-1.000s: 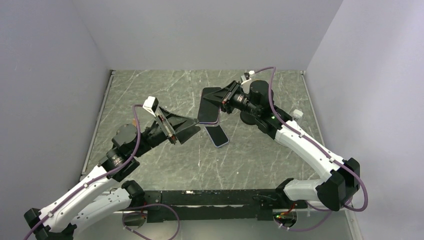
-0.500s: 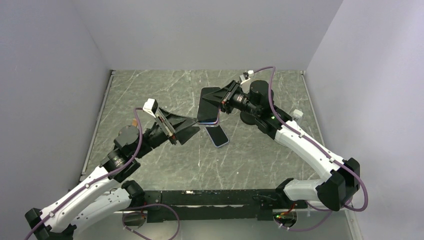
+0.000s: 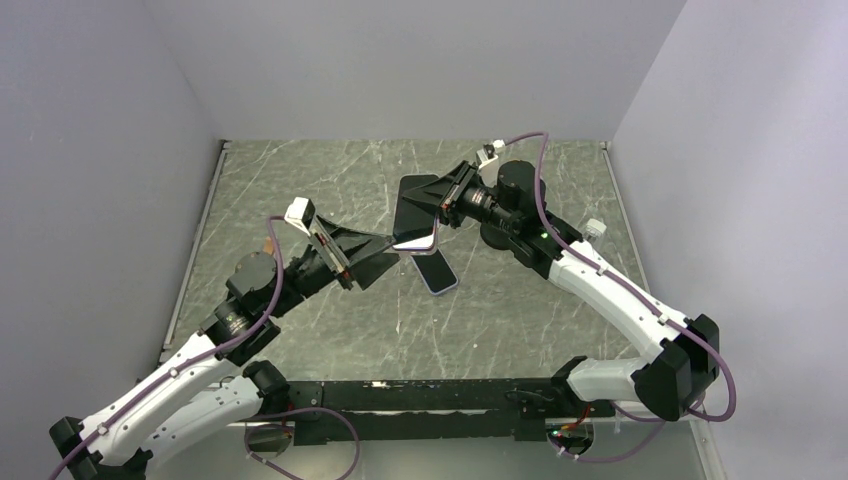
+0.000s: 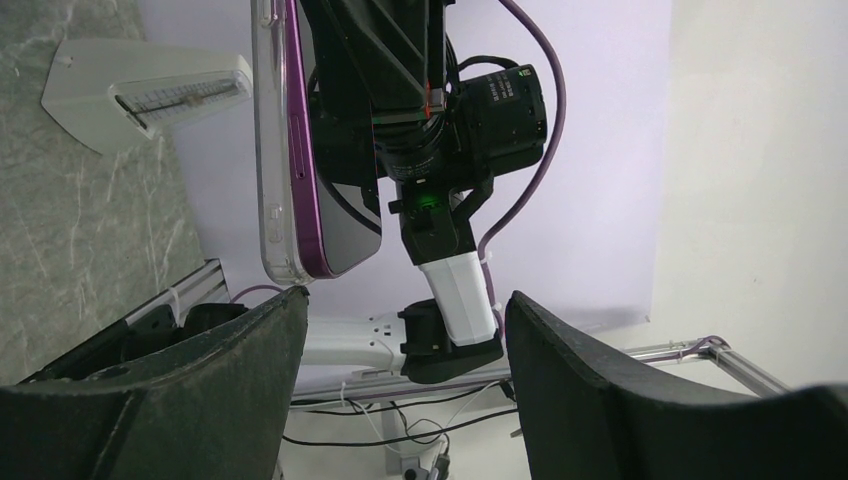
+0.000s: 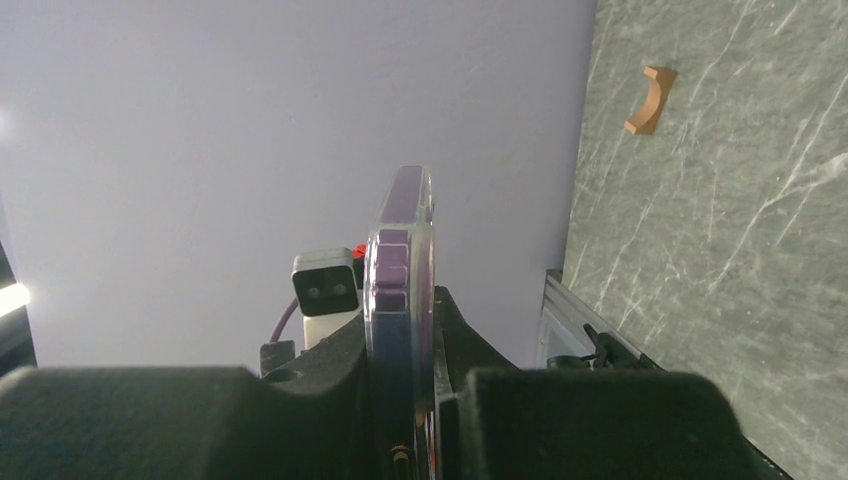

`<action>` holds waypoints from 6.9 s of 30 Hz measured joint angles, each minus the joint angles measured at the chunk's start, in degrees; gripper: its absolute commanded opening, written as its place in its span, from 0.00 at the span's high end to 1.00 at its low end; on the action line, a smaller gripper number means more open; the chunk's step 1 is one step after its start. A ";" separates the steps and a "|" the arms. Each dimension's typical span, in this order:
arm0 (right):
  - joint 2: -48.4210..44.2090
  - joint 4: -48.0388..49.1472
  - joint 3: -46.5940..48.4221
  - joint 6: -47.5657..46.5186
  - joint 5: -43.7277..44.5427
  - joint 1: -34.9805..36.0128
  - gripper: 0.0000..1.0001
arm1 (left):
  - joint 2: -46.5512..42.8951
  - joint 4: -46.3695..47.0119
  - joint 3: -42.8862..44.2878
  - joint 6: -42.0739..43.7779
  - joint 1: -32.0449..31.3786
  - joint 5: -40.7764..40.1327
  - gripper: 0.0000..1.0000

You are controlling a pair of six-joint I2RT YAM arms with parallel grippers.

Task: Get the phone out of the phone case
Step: Remove the phone case from the phone, then place the phone at the corner of the board, then place the phone case at the center of the board.

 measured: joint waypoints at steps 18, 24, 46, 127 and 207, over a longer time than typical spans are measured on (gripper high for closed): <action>0.20 0.07 0.09 -0.96 0.04 0.59 1.00 | -0.63 2.58 -1.18 -2.58 -0.04 -0.48 0.24; 0.31 1.70 0.13 0.35 -0.55 0.83 1.00 | -0.70 2.60 -1.20 -2.80 -0.04 -0.68 0.24; 1.53 4.76 0.15 -2.91 -5.57 2.54 1.00 | 5.07 2.05 1.11 -2.43 0.04 0.11 0.53; 5.18 -18.18 4.98 -30.42 -2.51 4.39 1.00 | 8.85 -0.31 15.96 4.24 9.81 9.44 1.00; -35.39 -60.92 -17.66 -28.74 16.48 6.03 1.00 | 61.90 -3.87 26.36 20.94 45.20 -7.32 0.04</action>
